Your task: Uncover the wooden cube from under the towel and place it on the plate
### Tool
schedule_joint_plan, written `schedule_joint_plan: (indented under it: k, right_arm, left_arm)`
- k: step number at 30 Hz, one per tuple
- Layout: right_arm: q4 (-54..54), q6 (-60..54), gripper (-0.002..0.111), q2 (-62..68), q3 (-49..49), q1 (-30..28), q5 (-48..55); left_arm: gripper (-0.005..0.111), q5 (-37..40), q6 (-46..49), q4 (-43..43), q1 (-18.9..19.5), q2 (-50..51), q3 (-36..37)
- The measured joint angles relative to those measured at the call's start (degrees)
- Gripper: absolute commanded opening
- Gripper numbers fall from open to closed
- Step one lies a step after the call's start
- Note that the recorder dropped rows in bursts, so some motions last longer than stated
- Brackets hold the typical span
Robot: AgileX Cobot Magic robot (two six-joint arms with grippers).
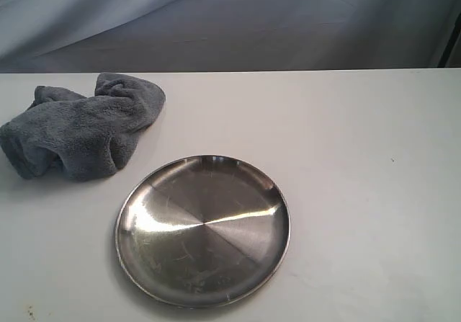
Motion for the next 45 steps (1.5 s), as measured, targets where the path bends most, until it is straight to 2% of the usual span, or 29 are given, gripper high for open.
schedule_joint_plan:
  k: [15,21,27,30,34,42,45]
  right_arm:
    - [0.00,0.00,0.000,0.00,0.00,0.00,0.00]
    - [0.00,0.00,0.000,0.00,0.00,0.00,0.00]
    - [0.00,0.00,0.000,0.00,0.00,0.00,0.00]
    - [0.00,0.00,0.000,0.00,0.00,0.00,0.00]
    - [0.00,0.00,0.000,0.00,0.00,0.00,0.00]
    - [0.00,0.00,0.000,0.00,0.00,0.00,0.00]
    - [0.00,0.00,0.000,0.00,0.00,0.00,0.00]
  left_arm:
    - [0.001,0.00,0.11,0.00,0.00,0.00,0.00]
    - [0.001,-0.20,3.65,9.20,0.00,0.00,0.00]
    - [0.001,-1.45,5.34,14.40,0.00,0.00,0.00]
    - [0.001,-6.18,5.21,15.44,0.00,0.00,0.00]
    - [0.001,-16.25,1.05,14.25,0.00,0.00,0.00]
    - [0.001,-41.53,-21.94,12.13,0.00,0.00,0.00]
    - [0.001,-49.31,-26.55,11.98,0.00,0.00,0.00]
